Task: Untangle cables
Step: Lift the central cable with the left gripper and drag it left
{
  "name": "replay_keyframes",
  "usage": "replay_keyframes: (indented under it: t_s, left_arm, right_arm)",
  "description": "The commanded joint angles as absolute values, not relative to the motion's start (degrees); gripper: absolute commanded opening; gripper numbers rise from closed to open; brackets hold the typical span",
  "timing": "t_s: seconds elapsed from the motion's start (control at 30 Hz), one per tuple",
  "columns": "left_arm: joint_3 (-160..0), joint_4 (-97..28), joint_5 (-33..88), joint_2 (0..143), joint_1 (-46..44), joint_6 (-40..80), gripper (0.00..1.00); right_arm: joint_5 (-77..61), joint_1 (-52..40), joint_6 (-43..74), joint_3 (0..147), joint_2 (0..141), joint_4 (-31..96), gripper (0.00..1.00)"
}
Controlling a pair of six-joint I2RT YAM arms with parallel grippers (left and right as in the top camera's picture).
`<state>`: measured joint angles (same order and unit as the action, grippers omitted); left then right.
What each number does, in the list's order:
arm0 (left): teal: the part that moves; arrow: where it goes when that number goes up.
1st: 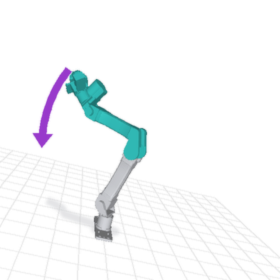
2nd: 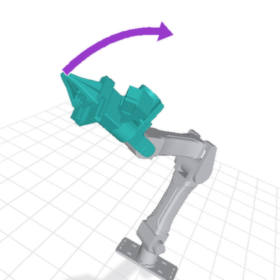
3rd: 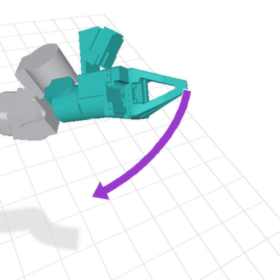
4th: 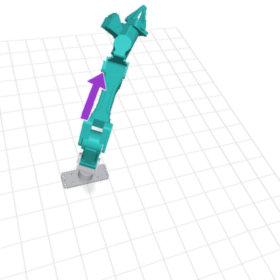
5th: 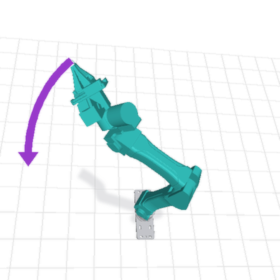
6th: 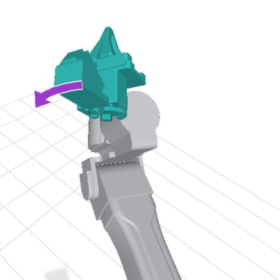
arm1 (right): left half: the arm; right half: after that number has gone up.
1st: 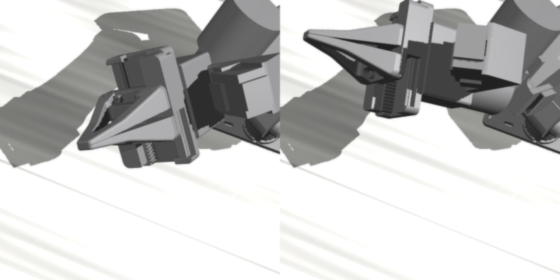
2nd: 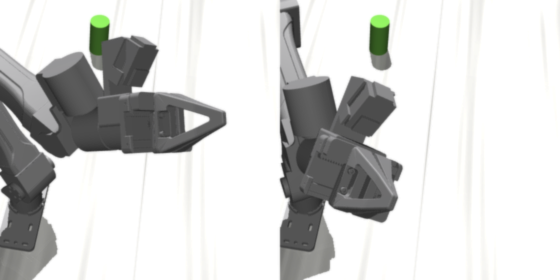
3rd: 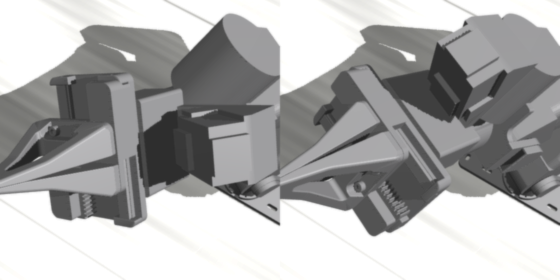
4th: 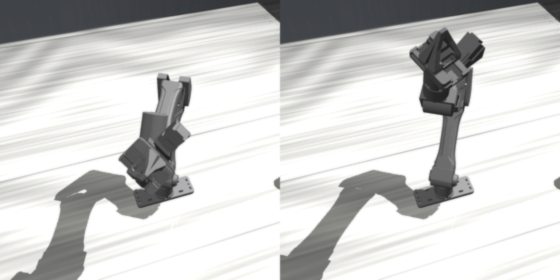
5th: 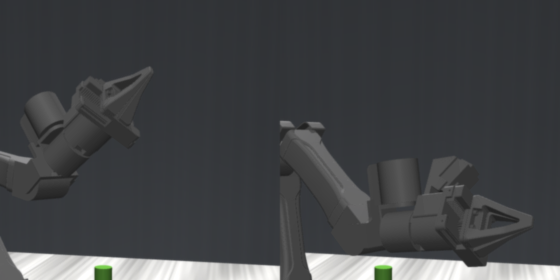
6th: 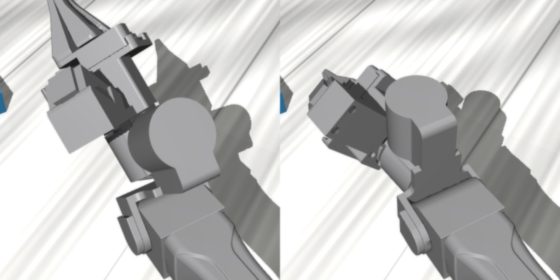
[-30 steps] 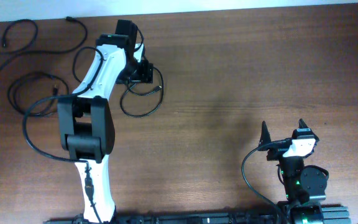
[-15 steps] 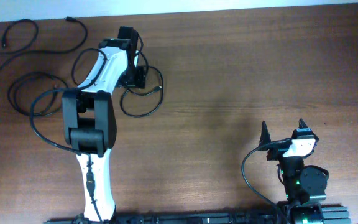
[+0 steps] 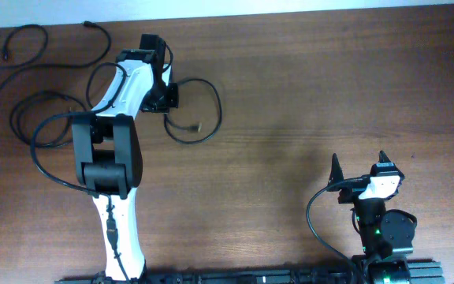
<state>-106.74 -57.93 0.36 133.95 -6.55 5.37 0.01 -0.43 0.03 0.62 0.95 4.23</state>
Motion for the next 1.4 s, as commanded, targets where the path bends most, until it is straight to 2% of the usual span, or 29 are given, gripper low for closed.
replay_keyframes:
  t_s: [0.0, 0.17, 0.33, 0.47, 0.57, 0.83, 1.07, 1.3, 1.37]
  left_arm:
    - [-104.6, -58.22, 2.87, 135.68, -6.11, 5.3, 0.0]
    - [-108.6, -60.31, 6.44, 127.5, -6.09, 7.05, 0.0]
    - [-109.45, -59.55, 1.65, 112.46, -3.6, 12.8, 0.0]
    - [-109.45, -59.66, 1.69, 101.25, 4.16, 16.62, 0.0]
    - [-109.45, -61.21, 2.46, 98.59, 9.96, 17.32, 0.0]
    - [-108.68, -62.43, 4.71, 102.74, 3.09, 13.5, 0.0]
    - [-114.37, -56.42, 4.93, 97.36, -0.12, 6.72, 0.0]
    - [-114.85, -55.46, -11.55, 81.76, 3.77, 15.73, 0.0]
    - [-114.85, -53.01, -11.94, 78.7, 6.33, 15.84, 0.0]
  right_arm:
    - [0.3, -0.73, 0.23, 0.32, 0.73, 4.58, 0.98]
    - [0.3, -0.73, 0.23, 0.32, 0.73, 4.58, 0.98]
    - [0.3, -0.73, 0.23, 0.32, 0.73, 4.58, 0.98]
    - [0.3, -0.73, 0.23, 0.32, 0.73, 4.58, 0.99]
    - [0.3, -0.73, 0.23, 0.32, 0.73, 4.58, 0.99]
    - [0.3, -0.73, 0.23, 0.32, 0.73, 4.58, 0.98]
    - [0.3, -0.73, 0.23, 0.32, 0.73, 4.58, 0.98]
    - [0.3, -0.73, 0.23, 0.32, 0.73, 4.58, 0.98]
    - [0.3, -0.73, 0.23, 0.32, 0.73, 4.58, 0.98]
